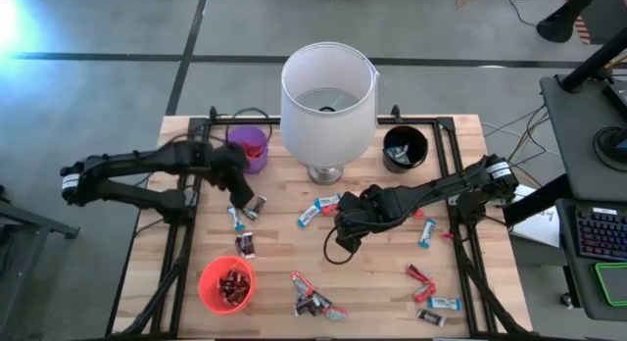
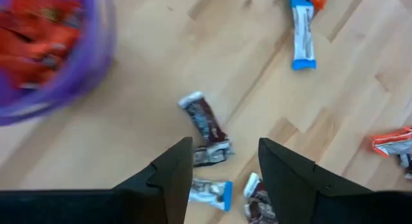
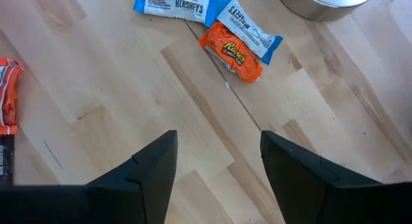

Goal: Sort candy
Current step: Put the black chocolate into the orange bucket

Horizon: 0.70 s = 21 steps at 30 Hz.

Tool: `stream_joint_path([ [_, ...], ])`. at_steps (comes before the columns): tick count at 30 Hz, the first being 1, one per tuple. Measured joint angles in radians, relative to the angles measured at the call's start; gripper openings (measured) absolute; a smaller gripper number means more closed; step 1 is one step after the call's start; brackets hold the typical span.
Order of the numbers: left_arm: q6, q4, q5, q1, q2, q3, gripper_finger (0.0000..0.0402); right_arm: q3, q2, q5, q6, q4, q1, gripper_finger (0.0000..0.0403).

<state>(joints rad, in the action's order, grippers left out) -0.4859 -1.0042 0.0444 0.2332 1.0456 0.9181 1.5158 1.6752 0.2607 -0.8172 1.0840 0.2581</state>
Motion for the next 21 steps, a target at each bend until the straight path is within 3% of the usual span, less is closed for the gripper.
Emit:
stream_joint_path([
  [8, -0.138, 0.150, -0.053, -0.110, 0.026, -0.137, 0.0157, 0.000, 0.000, -0.006, 0.019, 0.004, 0.000, 0.0215],
  [21, -0.170, 0.270, -0.061, -0.119, 0.139, -0.221, 0.0157, 0.000, 0.000, -0.007, 0.032, 0.007, 0.001, 0.0215],
])
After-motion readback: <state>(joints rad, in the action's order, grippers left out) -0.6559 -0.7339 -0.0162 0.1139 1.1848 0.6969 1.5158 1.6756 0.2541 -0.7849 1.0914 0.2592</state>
